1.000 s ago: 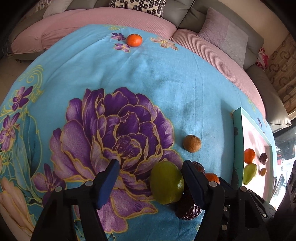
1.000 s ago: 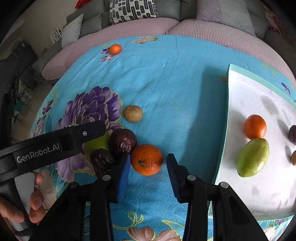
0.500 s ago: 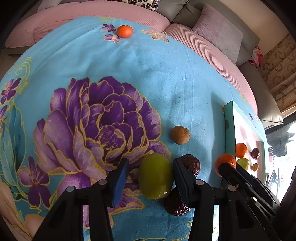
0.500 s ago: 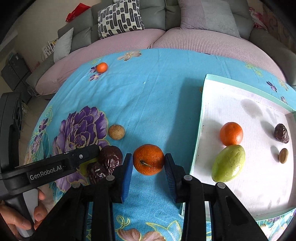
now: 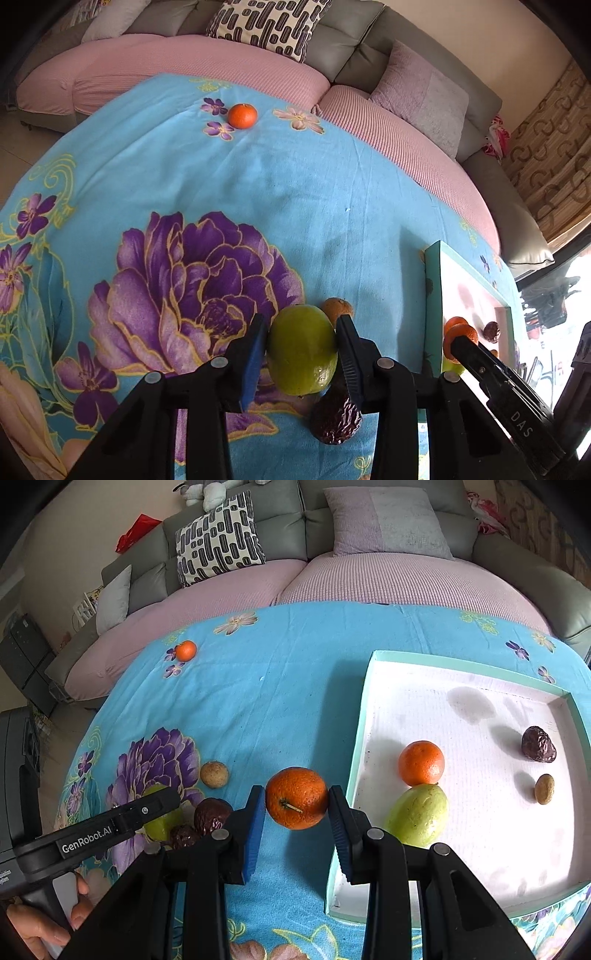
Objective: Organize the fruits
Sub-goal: 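Carry the tangerine and green pear into the white tray and open both tools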
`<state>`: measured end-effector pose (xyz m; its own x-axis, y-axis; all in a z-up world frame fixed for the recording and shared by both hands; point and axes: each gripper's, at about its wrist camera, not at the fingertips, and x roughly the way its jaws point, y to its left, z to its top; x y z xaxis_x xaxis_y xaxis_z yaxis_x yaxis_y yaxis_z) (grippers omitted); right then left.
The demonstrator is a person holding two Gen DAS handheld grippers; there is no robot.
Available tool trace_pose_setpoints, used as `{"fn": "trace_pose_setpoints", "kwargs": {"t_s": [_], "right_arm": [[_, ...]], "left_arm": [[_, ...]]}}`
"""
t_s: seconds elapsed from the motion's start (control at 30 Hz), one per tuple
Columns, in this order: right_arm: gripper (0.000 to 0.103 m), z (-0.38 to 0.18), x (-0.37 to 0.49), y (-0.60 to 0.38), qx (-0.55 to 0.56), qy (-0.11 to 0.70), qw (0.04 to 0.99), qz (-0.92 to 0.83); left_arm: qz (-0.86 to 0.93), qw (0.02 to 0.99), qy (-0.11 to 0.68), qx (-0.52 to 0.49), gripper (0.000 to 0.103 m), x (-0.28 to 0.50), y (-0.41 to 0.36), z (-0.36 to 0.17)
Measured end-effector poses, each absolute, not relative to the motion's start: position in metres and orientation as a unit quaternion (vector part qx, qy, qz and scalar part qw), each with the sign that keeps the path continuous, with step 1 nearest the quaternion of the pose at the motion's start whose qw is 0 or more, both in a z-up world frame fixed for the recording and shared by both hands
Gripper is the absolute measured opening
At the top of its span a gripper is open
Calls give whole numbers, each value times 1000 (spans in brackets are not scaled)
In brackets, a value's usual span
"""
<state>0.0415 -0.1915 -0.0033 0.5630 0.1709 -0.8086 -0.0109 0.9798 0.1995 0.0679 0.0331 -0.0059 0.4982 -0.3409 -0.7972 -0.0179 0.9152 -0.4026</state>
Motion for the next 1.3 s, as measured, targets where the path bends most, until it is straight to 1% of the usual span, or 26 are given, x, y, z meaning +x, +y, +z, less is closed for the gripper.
{"fn": "trace_pose_setpoints", "kwargs": {"t_s": [0.13, 0.3, 0.6, 0.8, 1.0, 1.3], "right_arm": [[36, 5, 40, -210, 93, 453, 886, 18], [36, 12, 37, -252, 98, 447, 887, -63], [36, 13, 14, -338, 152, 439, 867, -181], [36, 16, -10, -375, 176, 424, 858, -232], [36, 10, -15, -386, 184, 431, 849, -245], [36, -19, -5, -382, 184, 478, 826, -233]], "left_arm": [[-112, 857, 474, -168, 41, 70, 23, 6], [-151, 857, 470, -147, 41, 70, -5, 14], [-269, 834, 473, -95, 41, 54, -90, 24], [-328, 802, 496, -56, 41, 41, -142, 12], [-344, 776, 527, -42, 41, 33, -159, -6], [-337, 773, 536, -36, 41, 34, -159, -12]]}}
